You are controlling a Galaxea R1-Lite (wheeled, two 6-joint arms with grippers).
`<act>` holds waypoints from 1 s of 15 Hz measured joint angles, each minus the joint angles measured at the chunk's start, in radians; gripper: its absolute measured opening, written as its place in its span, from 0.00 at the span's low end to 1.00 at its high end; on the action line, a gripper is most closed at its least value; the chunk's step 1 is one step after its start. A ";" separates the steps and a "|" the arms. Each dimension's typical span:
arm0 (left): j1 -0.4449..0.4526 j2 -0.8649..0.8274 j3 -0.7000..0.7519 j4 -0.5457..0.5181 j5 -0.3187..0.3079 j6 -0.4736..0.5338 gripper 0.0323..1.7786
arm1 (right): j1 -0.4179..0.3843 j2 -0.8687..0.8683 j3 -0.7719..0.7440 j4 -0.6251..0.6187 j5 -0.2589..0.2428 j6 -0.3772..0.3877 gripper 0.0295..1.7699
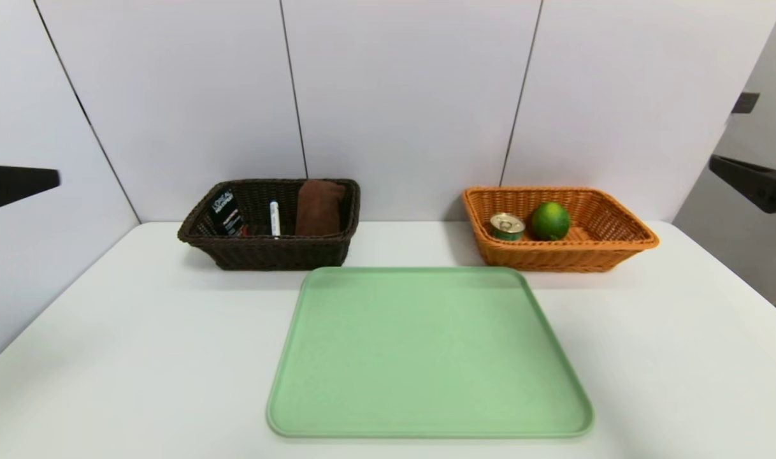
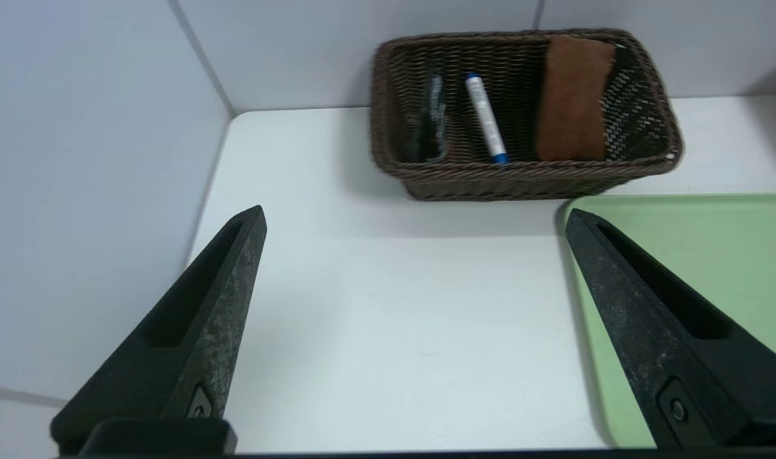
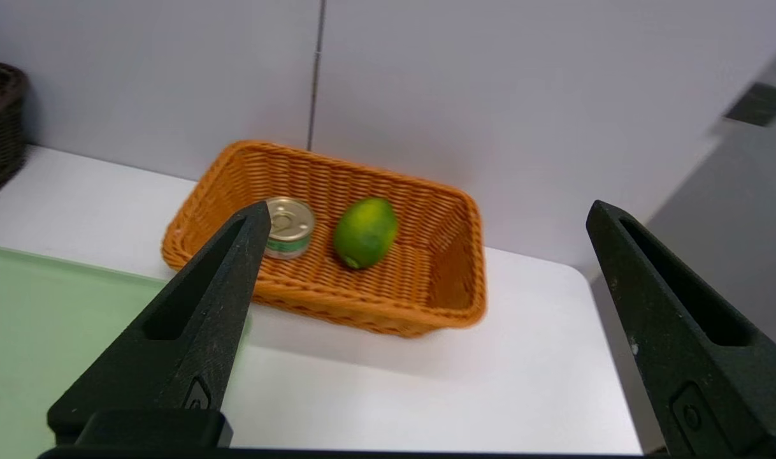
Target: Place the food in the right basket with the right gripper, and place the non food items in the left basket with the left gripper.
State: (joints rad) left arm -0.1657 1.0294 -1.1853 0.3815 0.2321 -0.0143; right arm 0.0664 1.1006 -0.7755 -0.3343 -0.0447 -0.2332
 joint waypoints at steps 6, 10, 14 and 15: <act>0.136 -0.430 0.341 0.006 0.023 0.001 0.94 | -0.018 -0.366 0.338 -0.007 -0.115 -0.013 0.97; 0.156 -0.702 0.546 0.012 0.013 0.025 0.95 | -0.020 -0.654 0.510 0.005 -0.131 -0.017 0.97; 0.160 -0.916 0.704 0.012 -0.073 0.060 0.95 | -0.047 -0.935 0.658 0.030 -0.056 -0.024 0.97; 0.160 -0.953 0.746 0.007 -0.083 0.066 0.95 | -0.052 -0.993 0.695 0.027 -0.027 -0.021 0.97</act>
State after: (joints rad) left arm -0.0053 0.0760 -0.4391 0.3885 0.1491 0.0513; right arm 0.0143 0.1072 -0.0806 -0.3068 -0.0721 -0.2545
